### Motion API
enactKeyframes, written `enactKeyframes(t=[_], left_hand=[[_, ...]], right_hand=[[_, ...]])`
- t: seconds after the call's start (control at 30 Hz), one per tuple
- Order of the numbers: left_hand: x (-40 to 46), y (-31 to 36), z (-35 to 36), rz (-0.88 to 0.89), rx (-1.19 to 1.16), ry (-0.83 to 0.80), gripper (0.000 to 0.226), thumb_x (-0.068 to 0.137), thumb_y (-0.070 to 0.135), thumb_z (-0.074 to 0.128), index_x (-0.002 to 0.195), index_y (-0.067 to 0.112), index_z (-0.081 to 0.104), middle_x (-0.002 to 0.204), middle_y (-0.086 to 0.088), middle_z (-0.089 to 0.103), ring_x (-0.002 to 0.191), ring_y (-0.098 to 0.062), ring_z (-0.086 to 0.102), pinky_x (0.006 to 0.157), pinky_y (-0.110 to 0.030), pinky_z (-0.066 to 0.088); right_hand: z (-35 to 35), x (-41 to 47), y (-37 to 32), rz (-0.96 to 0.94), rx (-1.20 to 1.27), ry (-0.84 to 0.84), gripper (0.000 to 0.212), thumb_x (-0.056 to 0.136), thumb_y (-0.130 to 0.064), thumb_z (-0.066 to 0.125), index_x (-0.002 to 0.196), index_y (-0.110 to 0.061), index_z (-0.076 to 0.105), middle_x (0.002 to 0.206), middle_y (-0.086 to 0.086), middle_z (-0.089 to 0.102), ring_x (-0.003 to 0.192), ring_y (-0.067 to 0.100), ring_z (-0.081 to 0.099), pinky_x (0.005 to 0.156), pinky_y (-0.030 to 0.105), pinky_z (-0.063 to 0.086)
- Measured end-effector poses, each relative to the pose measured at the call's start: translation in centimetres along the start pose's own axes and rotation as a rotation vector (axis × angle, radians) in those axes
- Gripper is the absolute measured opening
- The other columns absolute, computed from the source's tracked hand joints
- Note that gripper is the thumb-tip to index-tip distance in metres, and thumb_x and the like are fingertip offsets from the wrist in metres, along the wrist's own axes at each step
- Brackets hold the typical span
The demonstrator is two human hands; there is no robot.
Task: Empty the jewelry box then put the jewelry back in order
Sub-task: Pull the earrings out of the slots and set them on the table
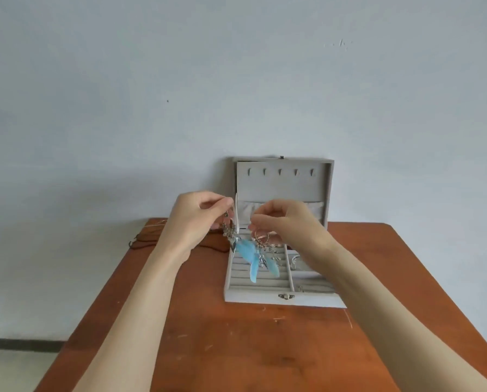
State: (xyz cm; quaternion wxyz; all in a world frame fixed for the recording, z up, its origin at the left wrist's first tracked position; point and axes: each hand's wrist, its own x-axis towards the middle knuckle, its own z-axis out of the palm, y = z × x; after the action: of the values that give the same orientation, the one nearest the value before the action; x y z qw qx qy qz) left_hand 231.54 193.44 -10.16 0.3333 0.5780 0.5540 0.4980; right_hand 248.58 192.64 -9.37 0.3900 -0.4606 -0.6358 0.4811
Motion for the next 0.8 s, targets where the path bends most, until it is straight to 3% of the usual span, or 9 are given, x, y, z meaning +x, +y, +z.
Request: enactKeyframes(t=[0.1,0.17,0.27,0.37,0.53,0.8], left_hand=[[-2.6,-1.3,-4.1,-0.054,0.059,-0.002,0.017,0.088,0.016,0.06,0.072,0.02,0.067,0.061,0.007,0.07,0.057,-0.002,0.064,0.056,-0.017,0.053],[-4.0,-2.2,-6.6,-0.086,0.136,-0.032,0.015,0.089,0.013,0.058,0.075,0.015,0.064,0.061,0.003,0.067,0.053,-0.008,0.061,0.05,-0.016,0.051],[-5.1,-3.6,-9.7,-0.171,0.286,-0.139,0.012,0.091,0.013,0.054,0.081,0.009,0.06,0.069,-0.005,0.063,0.051,-0.014,0.058,0.046,-0.018,0.051],[-5.2,-5.5,-11.4,-0.303,0.367,-0.243,0.012,0.094,0.019,0.049,0.087,0.012,0.056,0.075,-0.005,0.062,0.045,-0.008,0.06,0.046,-0.019,0.051],[-3.0,-9.1,-12.1,-0.374,0.442,-0.276,0.015,0.097,0.024,0.041,0.1,0.013,0.051,0.075,-0.004,0.061,0.05,-0.012,0.061,0.046,-0.019,0.051],[1.5,-13.4,-12.3,-0.328,0.493,-0.162,0.014,0.096,0.026,0.044,0.092,0.016,0.052,0.069,0.005,0.063,0.063,-0.015,0.058,0.06,-0.026,0.046]], right_hand=[[4.2,-1.1,-0.1,0.061,0.027,-0.183,0.01,0.086,-0.011,0.061,0.076,-0.014,0.062,0.072,-0.001,0.068,0.066,0.006,0.06,0.059,0.015,0.049],[6.7,-1.3,-0.1,0.116,0.11,-0.324,0.011,0.087,-0.011,0.06,0.077,-0.012,0.06,0.075,0.001,0.068,0.068,0.008,0.062,0.064,0.019,0.054],[9.7,-1.0,0.1,0.202,0.199,-0.559,0.009,0.088,-0.008,0.059,0.079,-0.01,0.06,0.077,0.003,0.069,0.069,0.011,0.066,0.068,0.025,0.058],[12.1,0.3,1.0,0.301,0.201,-0.695,0.01,0.089,-0.009,0.057,0.08,-0.01,0.061,0.078,0.004,0.069,0.069,0.012,0.068,0.065,0.024,0.057],[14.6,4.0,3.9,0.393,0.137,-0.529,0.007,0.09,-0.008,0.056,0.084,-0.006,0.059,0.079,0.009,0.068,0.063,0.012,0.068,0.059,0.023,0.056],[16.6,8.4,6.0,0.292,0.01,-0.204,0.008,0.085,-0.006,0.061,0.079,-0.005,0.066,0.075,0.01,0.069,0.057,0.012,0.064,0.053,0.019,0.055]])
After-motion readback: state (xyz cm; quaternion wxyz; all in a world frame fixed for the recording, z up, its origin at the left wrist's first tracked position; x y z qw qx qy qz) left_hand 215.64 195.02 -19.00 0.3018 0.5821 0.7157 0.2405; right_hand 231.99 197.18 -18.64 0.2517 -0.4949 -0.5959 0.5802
